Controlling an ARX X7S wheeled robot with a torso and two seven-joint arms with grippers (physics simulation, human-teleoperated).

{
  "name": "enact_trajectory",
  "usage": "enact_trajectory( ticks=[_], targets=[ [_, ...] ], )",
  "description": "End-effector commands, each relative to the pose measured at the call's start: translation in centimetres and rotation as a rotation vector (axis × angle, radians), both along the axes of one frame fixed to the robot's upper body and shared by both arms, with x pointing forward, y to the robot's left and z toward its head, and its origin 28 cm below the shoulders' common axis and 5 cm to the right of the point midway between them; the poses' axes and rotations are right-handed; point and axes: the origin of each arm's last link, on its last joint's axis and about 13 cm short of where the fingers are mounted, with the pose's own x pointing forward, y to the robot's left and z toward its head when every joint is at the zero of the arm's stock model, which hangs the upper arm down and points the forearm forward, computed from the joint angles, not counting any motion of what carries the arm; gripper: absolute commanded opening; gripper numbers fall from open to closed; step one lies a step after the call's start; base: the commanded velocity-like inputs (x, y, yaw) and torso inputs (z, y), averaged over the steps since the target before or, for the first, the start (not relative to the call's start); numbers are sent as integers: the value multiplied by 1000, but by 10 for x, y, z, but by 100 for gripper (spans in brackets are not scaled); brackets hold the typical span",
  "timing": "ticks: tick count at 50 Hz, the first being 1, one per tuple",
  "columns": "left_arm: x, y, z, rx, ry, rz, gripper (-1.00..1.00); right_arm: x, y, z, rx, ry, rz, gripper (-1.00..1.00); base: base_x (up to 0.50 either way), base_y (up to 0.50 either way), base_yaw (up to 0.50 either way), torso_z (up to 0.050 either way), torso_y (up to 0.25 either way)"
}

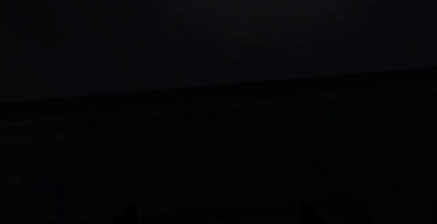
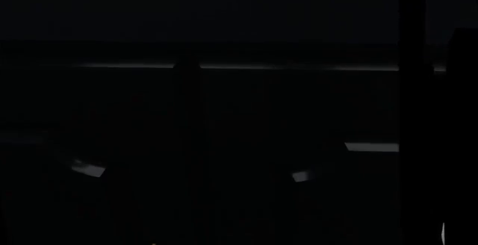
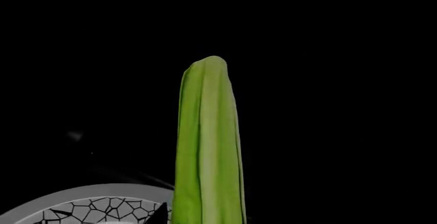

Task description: Pick the celery from the counter and place it in the microwave.

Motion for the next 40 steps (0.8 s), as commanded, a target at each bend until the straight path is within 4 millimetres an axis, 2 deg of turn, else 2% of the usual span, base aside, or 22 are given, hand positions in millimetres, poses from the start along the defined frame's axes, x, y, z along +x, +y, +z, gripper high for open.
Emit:
enact_trajectory(
  ticks=[1, 22, 40],
  targets=[
    [0, 0, -1, -3, 2, 4, 100, -2, 9, 0, -36, -17, 9, -100, 0, 0, 0, 0, 0],
    [-1, 1, -4, -6, 8, 17, 100, 1, 21, -5, -64, 12, 22, -100, 0, 0, 0, 0, 0],
    [-1, 2, -3, -4, 4, 18, 100, -6, 25, -9, -84, 75, 100, -100, 0, 0, 0, 0, 1]
  ],
)
